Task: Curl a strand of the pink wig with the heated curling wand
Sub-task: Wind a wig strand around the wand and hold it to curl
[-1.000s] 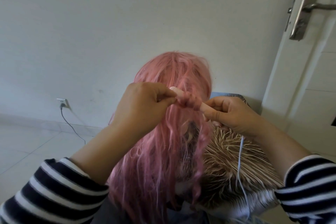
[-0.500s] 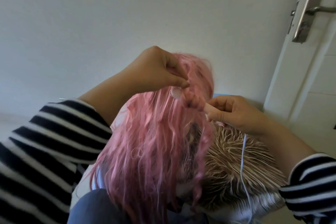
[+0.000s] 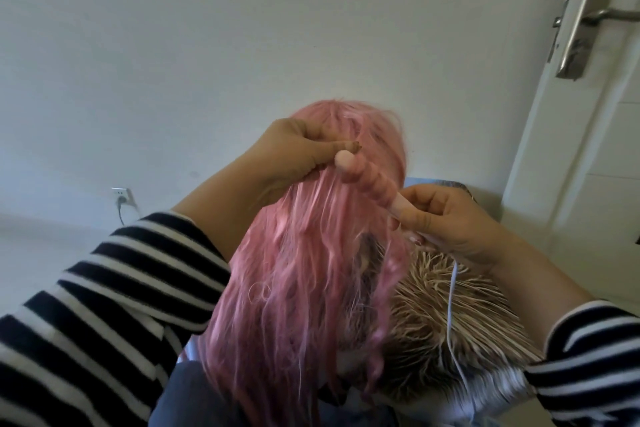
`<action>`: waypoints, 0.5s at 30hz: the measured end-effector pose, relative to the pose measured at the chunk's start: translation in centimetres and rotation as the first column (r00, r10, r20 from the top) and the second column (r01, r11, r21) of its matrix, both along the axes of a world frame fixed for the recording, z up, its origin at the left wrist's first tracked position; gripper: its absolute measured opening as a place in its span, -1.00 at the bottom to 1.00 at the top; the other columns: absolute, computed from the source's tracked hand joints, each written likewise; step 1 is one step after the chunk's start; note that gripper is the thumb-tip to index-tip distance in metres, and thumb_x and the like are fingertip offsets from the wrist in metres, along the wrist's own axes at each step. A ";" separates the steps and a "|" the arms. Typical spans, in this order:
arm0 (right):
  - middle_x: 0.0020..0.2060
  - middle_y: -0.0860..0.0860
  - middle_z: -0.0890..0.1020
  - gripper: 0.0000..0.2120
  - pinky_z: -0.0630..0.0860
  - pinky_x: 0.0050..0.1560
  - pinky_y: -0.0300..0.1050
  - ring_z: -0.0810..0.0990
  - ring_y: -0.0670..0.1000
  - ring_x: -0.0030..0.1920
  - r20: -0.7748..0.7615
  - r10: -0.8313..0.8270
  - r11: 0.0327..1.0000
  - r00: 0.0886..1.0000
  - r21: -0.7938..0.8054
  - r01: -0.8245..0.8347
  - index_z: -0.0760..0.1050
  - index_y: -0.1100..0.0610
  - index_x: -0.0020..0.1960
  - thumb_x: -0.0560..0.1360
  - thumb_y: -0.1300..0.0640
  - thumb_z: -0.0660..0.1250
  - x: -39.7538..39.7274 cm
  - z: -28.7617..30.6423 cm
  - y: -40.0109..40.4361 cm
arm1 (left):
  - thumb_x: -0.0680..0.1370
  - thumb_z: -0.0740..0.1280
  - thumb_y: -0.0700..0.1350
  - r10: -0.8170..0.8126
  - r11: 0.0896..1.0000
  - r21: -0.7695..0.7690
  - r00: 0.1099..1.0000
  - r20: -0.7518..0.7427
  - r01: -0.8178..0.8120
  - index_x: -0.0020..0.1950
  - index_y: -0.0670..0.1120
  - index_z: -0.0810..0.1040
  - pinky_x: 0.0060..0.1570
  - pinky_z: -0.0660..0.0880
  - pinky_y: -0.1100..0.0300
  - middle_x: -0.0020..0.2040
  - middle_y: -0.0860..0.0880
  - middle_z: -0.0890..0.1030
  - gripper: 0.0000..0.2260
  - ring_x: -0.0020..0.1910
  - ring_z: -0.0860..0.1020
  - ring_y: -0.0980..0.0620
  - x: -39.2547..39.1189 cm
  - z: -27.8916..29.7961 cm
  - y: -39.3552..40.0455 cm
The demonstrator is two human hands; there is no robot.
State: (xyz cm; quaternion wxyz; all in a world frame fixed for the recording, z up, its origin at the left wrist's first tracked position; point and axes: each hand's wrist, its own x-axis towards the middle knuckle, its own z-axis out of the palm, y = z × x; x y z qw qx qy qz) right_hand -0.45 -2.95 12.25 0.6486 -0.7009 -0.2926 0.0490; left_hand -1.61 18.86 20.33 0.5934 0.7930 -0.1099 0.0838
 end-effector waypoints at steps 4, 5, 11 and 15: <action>-0.32 0.05 0.65 -0.52 0.36 -0.50 -0.27 0.43 -0.09 -0.47 -0.034 0.019 0.999 0.999 0.042 -0.017 0.60 0.16 -0.10 0.15 -0.15 0.56 -0.3 -0.1 0.3 | 0.40 0.44 -0.22 0.068 0.996 -0.066 0.991 0.111 -0.061 -0.26 -0.03 0.67 -0.38 0.40 0.30 -0.38 0.05 0.62 -0.90 -0.43 0.42 0.15 -0.4 -1.0 -0.4; -0.32 0.05 0.65 -0.52 0.36 -0.51 -0.27 0.43 -0.08 -0.47 -0.041 0.020 0.998 0.999 0.053 -0.018 0.59 0.18 -0.10 0.15 -0.14 0.56 -0.3 -0.2 0.3 | 0.40 0.44 -0.22 0.095 0.993 -0.077 0.984 0.149 -0.085 -0.25 -0.02 0.67 -0.37 0.42 0.33 -0.38 0.08 0.62 -0.90 -0.45 0.45 0.20 -0.5 -1.2 -0.6; -0.32 0.05 0.61 -0.54 0.34 -0.52 -0.25 0.40 -0.05 -0.45 -0.079 0.028 0.992 0.996 0.128 -0.018 0.61 0.15 -0.14 0.13 -0.14 0.57 -0.5 -0.1 0.4 | 0.39 0.47 -0.12 0.227 0.974 -0.069 0.919 0.322 -0.217 -0.27 0.08 0.65 -0.26 0.48 0.47 -0.34 0.19 0.61 -0.90 -0.38 0.54 0.35 -2.2 -3.3 -1.7; -0.32 0.06 0.61 -0.53 0.32 -0.54 -0.25 0.40 -0.03 -0.45 -0.083 0.028 0.991 0.996 0.133 -0.017 0.61 0.17 -0.13 0.13 -0.13 0.58 -0.6 -0.1 0.5 | 0.41 0.46 -0.15 0.246 0.969 -0.054 0.904 0.351 -0.242 -0.28 0.10 0.61 -0.34 0.43 0.54 -0.31 0.18 0.60 -0.85 -0.38 0.53 0.38 -2.8 -4.4 -2.2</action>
